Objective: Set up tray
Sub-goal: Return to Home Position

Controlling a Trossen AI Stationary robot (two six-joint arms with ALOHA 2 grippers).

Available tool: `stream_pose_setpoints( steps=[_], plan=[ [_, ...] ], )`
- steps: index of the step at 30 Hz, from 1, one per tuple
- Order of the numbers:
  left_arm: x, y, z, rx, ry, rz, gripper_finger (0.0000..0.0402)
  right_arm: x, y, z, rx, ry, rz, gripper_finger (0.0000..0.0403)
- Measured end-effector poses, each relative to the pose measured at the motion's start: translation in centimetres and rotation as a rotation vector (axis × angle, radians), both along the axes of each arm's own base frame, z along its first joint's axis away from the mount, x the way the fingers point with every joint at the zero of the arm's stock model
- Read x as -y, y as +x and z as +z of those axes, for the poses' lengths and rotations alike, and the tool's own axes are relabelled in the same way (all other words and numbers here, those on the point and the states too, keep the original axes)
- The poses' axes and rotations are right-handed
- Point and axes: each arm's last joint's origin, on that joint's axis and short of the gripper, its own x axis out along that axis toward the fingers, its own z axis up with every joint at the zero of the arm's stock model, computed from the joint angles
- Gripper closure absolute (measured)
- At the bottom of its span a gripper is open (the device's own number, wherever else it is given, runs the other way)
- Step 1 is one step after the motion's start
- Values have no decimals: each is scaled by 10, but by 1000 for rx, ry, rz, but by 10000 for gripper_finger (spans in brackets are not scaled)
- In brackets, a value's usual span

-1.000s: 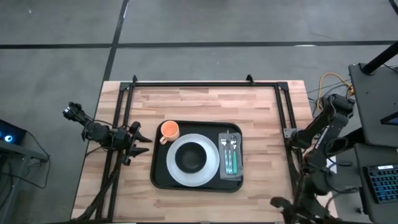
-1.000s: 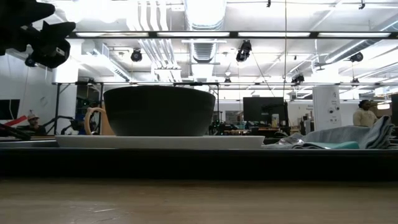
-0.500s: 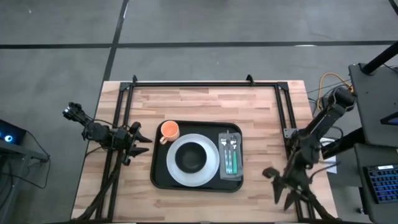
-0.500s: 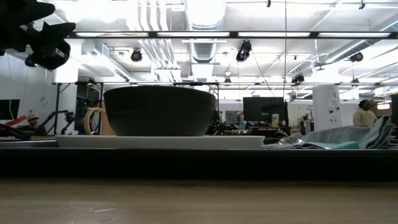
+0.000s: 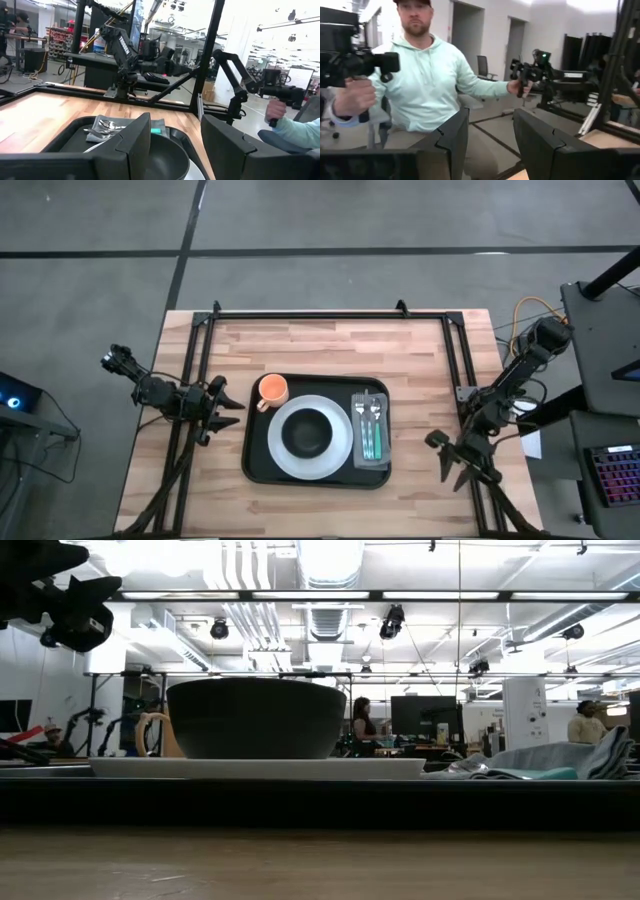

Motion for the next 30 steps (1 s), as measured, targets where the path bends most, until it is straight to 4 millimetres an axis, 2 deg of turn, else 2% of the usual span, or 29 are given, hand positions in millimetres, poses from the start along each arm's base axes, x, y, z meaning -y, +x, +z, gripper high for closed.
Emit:
stream_pose_setpoints(
  steps=[3,9,18,25,30],
  plan=[
    [0,0,0,0,0,0,246,5,-4,-12,-29,-8,3,256],
    [0,0,-1,-4,3,0,246,5,-5,-12,-34,-22,17,256],
    [0,0,-1,-5,4,0,246,13,-12,1,56,47,21,263],
    [0,0,-1,-6,4,0,246,20,-18,3,46,42,27,264],
    [0,0,-2,-9,6,0,246,23,-26,10,124,65,164,266]
  ],
)
